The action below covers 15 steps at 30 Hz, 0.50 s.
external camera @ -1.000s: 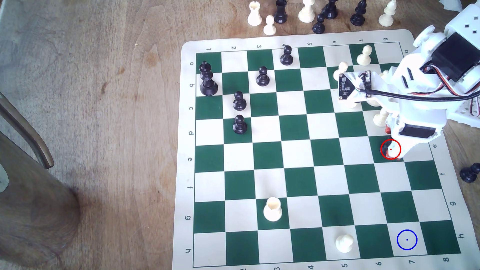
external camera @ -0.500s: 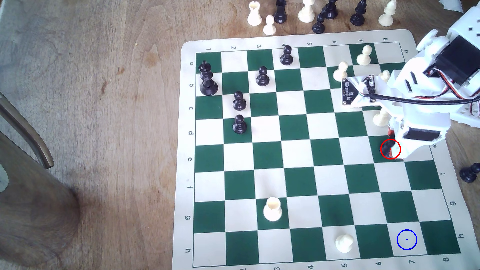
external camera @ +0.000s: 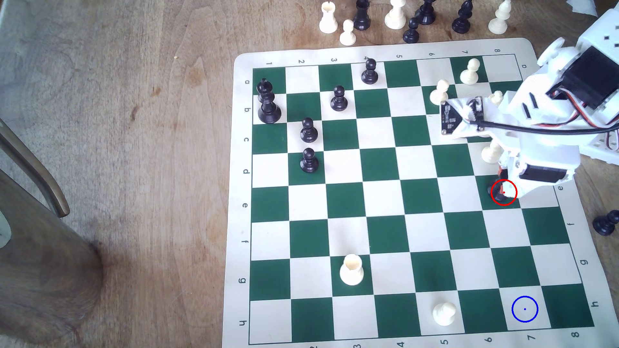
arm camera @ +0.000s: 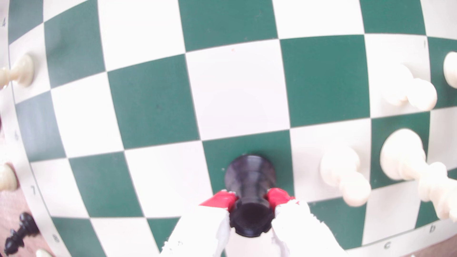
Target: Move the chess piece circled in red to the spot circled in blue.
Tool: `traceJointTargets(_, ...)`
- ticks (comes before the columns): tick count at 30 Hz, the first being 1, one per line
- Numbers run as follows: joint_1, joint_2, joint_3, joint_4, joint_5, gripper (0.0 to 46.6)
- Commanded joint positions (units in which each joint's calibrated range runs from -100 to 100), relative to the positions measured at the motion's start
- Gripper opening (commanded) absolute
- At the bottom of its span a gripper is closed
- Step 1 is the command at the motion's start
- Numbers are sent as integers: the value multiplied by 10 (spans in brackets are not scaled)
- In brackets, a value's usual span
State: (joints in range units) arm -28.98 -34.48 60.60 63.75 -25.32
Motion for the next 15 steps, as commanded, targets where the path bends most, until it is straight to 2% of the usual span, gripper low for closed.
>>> traceJointTargets(1, 8, -75, -79, 61, -3, 2)
traceJointTargets(6, -17, -20, -245, 147, -3, 7)
traceJointTargets(7, -29, 27, -307, 175, -2, 2)
traceJointTargets(15, -84, 214, -439, 144, 9, 2)
